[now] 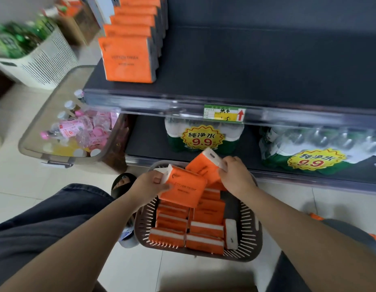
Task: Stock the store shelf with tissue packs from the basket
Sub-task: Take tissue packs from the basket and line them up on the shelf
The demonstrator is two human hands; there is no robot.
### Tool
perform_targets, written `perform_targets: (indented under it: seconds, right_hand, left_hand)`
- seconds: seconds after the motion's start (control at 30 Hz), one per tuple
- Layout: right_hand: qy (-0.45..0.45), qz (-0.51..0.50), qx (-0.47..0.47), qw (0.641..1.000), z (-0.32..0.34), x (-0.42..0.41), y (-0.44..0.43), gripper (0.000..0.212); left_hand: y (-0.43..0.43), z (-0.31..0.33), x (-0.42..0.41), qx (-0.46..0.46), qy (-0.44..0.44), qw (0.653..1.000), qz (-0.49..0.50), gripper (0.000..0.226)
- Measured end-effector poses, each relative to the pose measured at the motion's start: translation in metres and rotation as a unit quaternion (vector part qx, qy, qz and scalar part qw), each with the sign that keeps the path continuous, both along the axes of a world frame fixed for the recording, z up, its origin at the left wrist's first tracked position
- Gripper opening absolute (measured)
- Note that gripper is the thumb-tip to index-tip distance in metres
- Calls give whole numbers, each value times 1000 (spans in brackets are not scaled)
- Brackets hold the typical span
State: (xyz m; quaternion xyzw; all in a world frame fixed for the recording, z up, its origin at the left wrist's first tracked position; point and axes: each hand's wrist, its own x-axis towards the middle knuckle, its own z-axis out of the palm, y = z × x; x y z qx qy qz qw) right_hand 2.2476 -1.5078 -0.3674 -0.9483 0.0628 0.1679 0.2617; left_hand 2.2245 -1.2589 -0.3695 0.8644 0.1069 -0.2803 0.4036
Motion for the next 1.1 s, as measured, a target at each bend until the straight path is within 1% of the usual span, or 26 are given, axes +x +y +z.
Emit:
perform_targets:
  seconds: [0.07,0.17,0.2,0.3,0.43,0.5,0.6,0.67,0.73,0.77,0.9,0.97,1.03,1.1]
  right_hand:
    - [2,-27,30,999,10,-2,-3,28]
    - [1,-52,75,996,23,-7,-7,24]
    - [0,-57,92,994,27,-9,-8,23]
    - [3,-85,160,983,39,-15,-7,21]
    - [13,-149,261,954,57,-21,-5,22]
    - [21,-167,306,937,66,-23,-4,19]
    - [24,-169,366,915,81,-24,-3,14]
    - [14,-160,380,911,92,-23,-2,15]
    - [-12,-154,390,908,105,-19,0,11]
    - [-26,-150,394,906,112,-18,0,13]
    - [-79,-115,411,901,143,-10,0,34]
    - [-105,-105,399,905,156,-2,-2,40]
    - [-134,-94,382,909,168,7,-5,38]
    - [-163,-89,372,909,179,19,-7,31]
  left_hand:
    - [-2,15,-3,-57,-9,998,17,17]
    - [-6,36,-8,-165,24,985,45,31]
    - [-7,42,-9,-195,36,979,57,31]
    - [-11,55,-12,-235,31,968,81,36]
    - [-20,70,-15,-231,-25,965,122,45]
    - [-24,78,-15,-224,-53,963,138,39]
    - [-33,91,-15,-243,-66,956,153,31]
    - [-41,102,-13,-265,-84,945,171,29]
    - [-48,114,-8,-278,-106,935,194,30]
    - [-52,120,-5,-280,-123,930,204,31]
    - [-62,144,13,-254,-189,924,216,36]
    - [-67,156,25,-239,-214,923,213,32]
    - [-74,167,37,-249,-238,915,212,30]
    - [-81,177,49,-254,-262,907,212,33]
